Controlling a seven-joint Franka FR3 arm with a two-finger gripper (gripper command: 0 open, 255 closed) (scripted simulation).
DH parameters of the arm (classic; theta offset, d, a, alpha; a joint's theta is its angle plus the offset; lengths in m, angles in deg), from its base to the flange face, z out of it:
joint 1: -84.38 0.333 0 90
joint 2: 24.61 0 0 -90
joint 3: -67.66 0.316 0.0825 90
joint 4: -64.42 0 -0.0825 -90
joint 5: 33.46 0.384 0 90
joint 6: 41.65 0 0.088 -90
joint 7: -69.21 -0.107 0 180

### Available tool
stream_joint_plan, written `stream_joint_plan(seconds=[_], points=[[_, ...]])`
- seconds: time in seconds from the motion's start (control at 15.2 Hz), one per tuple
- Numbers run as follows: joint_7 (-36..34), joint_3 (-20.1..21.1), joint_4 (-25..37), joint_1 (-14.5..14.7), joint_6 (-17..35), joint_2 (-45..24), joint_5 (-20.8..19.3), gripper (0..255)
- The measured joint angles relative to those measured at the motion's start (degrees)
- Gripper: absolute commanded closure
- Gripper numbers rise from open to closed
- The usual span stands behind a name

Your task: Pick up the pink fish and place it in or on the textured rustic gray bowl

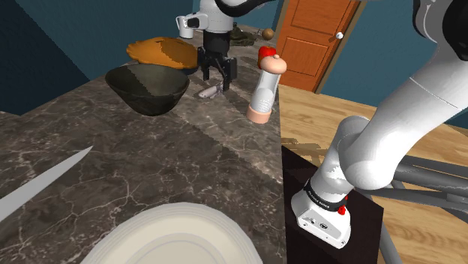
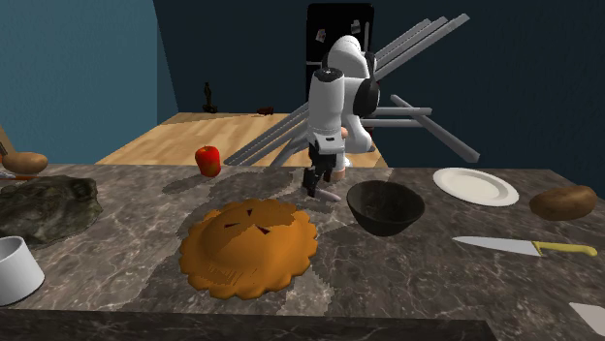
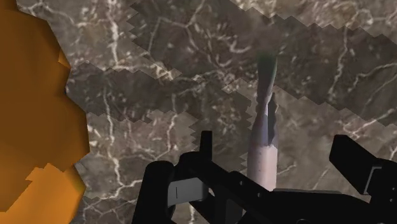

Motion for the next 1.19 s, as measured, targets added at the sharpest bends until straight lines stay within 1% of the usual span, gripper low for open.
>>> stream_joint_plan(seconds=[0.2, 0.59, 0.66, 1.19], points=[[0.12, -0.08, -2.15, -0.04, 2.11, 0.04, -0.06, 0], [0.11, -0.09, -2.59, -0.03, 2.69, -0.10, -0.07, 0], [0.11, -0.09, -2.59, -0.03, 2.69, -0.10, -0.07, 255], [0.11, -0.09, -2.58, -0.04, 2.71, -0.09, -0.08, 255]])
